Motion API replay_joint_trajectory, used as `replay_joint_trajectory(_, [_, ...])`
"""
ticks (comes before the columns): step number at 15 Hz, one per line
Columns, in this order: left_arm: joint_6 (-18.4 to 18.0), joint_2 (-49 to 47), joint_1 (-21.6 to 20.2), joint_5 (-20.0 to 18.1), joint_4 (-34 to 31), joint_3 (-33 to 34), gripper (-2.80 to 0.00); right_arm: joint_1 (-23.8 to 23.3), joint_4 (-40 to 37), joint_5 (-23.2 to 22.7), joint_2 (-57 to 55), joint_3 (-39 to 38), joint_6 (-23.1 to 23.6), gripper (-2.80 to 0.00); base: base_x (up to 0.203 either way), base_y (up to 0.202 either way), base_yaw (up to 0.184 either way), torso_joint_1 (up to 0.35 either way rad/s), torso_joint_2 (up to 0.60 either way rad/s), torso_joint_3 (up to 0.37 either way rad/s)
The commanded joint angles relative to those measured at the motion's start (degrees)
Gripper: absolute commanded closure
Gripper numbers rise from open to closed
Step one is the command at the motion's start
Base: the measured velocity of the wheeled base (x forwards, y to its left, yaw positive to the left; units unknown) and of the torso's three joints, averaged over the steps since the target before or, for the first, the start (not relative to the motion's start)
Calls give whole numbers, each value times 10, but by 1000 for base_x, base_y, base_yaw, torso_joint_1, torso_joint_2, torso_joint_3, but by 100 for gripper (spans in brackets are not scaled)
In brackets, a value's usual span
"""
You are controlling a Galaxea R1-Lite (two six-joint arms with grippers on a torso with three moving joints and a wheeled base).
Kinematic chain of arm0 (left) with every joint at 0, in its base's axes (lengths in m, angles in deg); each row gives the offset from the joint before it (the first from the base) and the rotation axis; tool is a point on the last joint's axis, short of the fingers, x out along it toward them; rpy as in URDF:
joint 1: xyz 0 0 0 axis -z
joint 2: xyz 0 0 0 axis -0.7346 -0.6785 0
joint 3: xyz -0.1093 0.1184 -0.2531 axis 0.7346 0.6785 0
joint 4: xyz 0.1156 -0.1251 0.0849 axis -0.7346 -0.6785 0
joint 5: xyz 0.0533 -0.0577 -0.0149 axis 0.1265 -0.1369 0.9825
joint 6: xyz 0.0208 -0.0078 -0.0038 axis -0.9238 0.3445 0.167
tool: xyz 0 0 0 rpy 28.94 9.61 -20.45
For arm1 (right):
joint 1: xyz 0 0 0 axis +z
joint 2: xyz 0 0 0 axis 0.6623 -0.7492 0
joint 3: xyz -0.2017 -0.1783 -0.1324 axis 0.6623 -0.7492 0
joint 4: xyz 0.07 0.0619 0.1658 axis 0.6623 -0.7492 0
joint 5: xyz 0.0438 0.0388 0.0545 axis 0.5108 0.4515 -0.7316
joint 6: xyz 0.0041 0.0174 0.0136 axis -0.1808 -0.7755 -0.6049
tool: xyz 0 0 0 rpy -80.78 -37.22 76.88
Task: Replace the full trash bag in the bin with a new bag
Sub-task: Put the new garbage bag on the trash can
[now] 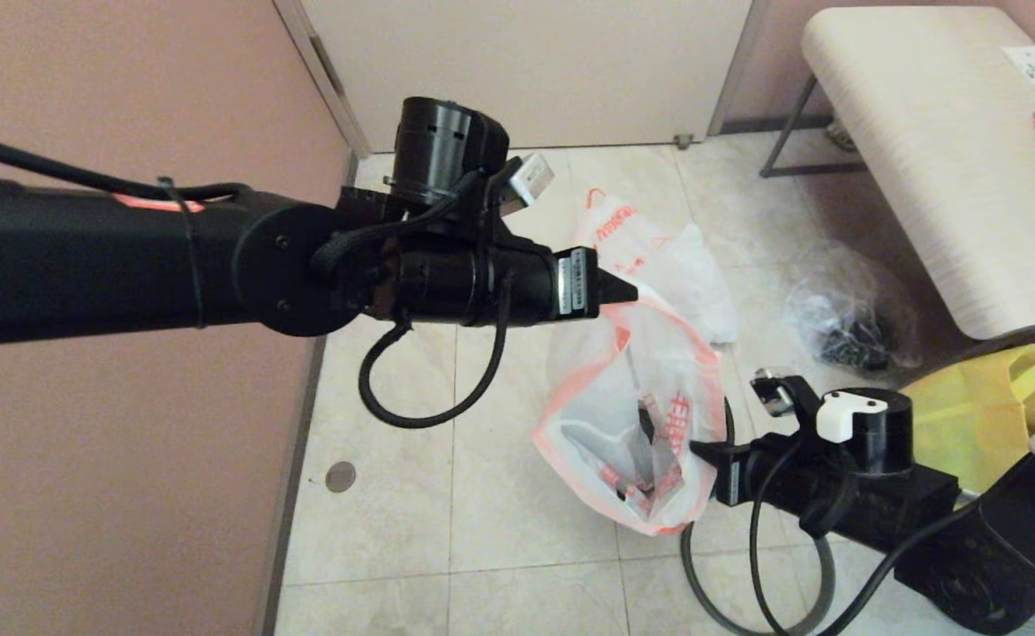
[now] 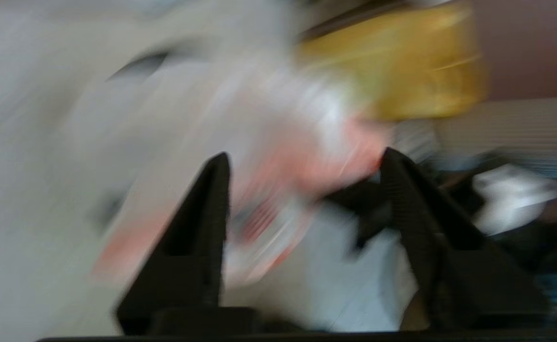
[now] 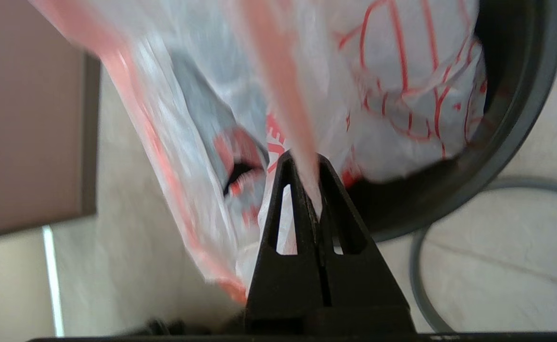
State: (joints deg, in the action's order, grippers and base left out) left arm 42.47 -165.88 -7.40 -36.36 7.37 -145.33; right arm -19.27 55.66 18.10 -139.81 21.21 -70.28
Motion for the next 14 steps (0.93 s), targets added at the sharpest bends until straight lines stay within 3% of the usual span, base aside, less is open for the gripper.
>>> replay_joint_trajectory(1, [3,43,-7,30,-34,45,-280,-2,11,4,16,4,-9,0,0,0,0,0,0,0])
replay_joint_trajectory(3, [15,69,-5,60,-45,149,-280,-1,27,21,17,5,-11,0,0,0,0,0,0,0])
replay_joint_trajectory(4, [26,80,-4,69,-19,226,-280,1,37,24,17,13,-11,0,0,0,0,0,0,0])
replay_joint_trajectory(5, [36,84,-3,75,27,296,-280,2,39,25,15,18,-14,0,0,0,0,0,0,0])
replay_joint_trajectory(7, [63,70,-2,84,215,426,-280,2,39,26,5,30,-27,0,0,0,0,0,0,0])
replay_joint_trajectory(9, [97,11,-2,89,378,473,-280,1,38,26,0,33,-30,0,0,0,0,0,0,0])
replay_joint_trajectory(10, [107,-16,-9,91,428,479,-280,1,37,26,-2,31,-35,0,0,0,0,0,0,0])
replay_joint_trajectory(14, [117,-87,-43,91,494,462,-280,13,34,23,10,32,-40,0,0,0,0,0,0,0])
